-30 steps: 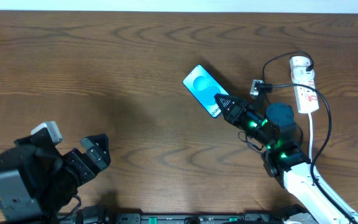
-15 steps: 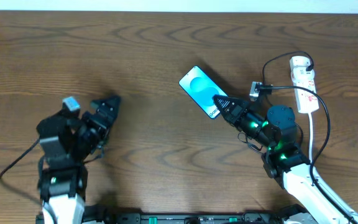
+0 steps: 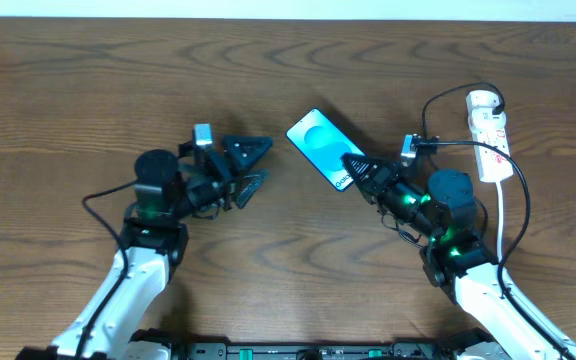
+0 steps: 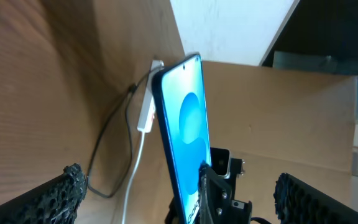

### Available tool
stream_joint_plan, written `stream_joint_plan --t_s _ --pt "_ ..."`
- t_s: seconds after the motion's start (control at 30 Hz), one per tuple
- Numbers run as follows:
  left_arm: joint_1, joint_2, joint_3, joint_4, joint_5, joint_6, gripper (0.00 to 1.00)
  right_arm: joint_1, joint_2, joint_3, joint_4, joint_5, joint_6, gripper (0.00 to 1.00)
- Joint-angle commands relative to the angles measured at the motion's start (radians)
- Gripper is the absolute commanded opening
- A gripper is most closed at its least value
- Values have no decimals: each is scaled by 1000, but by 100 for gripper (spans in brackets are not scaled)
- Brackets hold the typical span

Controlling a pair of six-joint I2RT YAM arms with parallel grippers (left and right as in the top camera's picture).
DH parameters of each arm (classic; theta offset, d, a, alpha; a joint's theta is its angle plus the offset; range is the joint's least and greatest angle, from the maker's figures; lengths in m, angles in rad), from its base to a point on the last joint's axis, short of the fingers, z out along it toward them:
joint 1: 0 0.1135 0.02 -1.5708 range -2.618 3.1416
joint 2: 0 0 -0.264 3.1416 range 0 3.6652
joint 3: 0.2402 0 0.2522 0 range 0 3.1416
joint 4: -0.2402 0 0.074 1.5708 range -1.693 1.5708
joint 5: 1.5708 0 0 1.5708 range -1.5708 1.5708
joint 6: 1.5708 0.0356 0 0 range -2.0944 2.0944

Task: Plug charger to phone and switch on socket
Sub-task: 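Regrasp the phone's left end with the left gripper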

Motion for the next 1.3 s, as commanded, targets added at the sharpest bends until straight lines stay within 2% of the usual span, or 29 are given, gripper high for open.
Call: stream_joint_plan --t_s 0.0,0.17,0.23,0.33,0.57,0.77,0.83,0.9,1.07,1.27 --pt "-37 24 7 43 4 -74 98 54 -6 8 15 21 64 1" --pt "-51 23 7 74 -6 -108 100 139 -6 8 49 73 124 1" --pt "-51 23 7 89 -7 -135 93 174 -6 8 49 125 124 1" --pt "-51 23 7 125 -7 -175 88 208 -5 8 48 175 148 1" --pt "-51 23 7 242 -6 -249 84 265 45 8 63 251 295 1" --pt "-94 23 7 241 -7 -249 81 303 122 8 177 269 294 1" --pt "-105 23 7 241 -7 -249 76 313 146 8 177 274 291 1" --pt "-111 23 7 241 -7 -257 66 322 174 8 179 274 292 1" --pt "-113 23 7 241 -7 -271 56 324 200 8 195 269 300 1" --pt "-113 23 7 241 -48 -272 39 325 200 8 306 147 300 1"
